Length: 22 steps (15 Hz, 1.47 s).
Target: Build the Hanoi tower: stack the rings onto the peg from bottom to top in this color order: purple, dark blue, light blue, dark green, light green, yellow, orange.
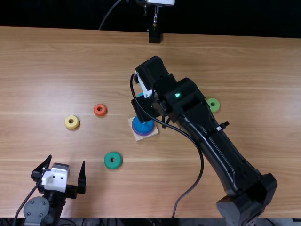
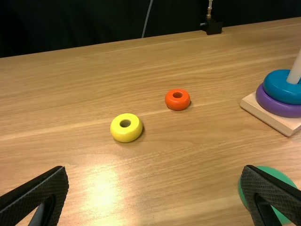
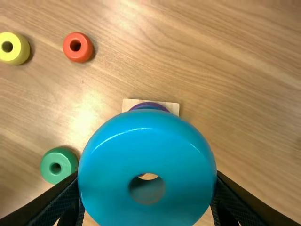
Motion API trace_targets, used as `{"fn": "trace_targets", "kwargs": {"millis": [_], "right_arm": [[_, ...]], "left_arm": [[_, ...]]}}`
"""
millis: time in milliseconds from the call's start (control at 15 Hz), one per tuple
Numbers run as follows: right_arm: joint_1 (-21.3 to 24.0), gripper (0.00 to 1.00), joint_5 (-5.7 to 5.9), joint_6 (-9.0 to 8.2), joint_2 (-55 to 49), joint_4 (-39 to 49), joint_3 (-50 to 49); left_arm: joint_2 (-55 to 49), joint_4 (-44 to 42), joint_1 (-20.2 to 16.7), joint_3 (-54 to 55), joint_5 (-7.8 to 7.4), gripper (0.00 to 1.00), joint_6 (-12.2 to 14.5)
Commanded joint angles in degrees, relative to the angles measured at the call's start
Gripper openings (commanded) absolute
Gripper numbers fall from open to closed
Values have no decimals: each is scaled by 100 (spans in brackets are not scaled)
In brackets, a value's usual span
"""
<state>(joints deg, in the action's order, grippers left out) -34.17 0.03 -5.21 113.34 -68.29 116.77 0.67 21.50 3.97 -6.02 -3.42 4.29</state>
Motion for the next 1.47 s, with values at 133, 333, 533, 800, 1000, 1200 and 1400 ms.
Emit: {"fn": "trace_targets", "kwargs": {"millis": [133,333,533,800,1000,1200,1400], "right_arm": [[77,0,28,4,153,10,179],[69,0,28,4,145,-1,109],[51,0,18,-6,153,-1,118],[42,0,18,-6,153,-1,109],[42,0,18,-17,145,-11,100],[42,0,18,-27,145,-11,83],[25,0,18,-27,153,-22,65]], "left_arm": [[-67,455,-63,602,-90,100,77],[-67,455,-63,602,-90,100,77],[-67,455,-63,602,-90,100,77],[-67,455,-63,602,-90,100,77],[-67,455,-63,602,-90,100,77],[-67,455,-63,602,-90,100,77],[-67,455,-63,602,-90,100,77]]}}
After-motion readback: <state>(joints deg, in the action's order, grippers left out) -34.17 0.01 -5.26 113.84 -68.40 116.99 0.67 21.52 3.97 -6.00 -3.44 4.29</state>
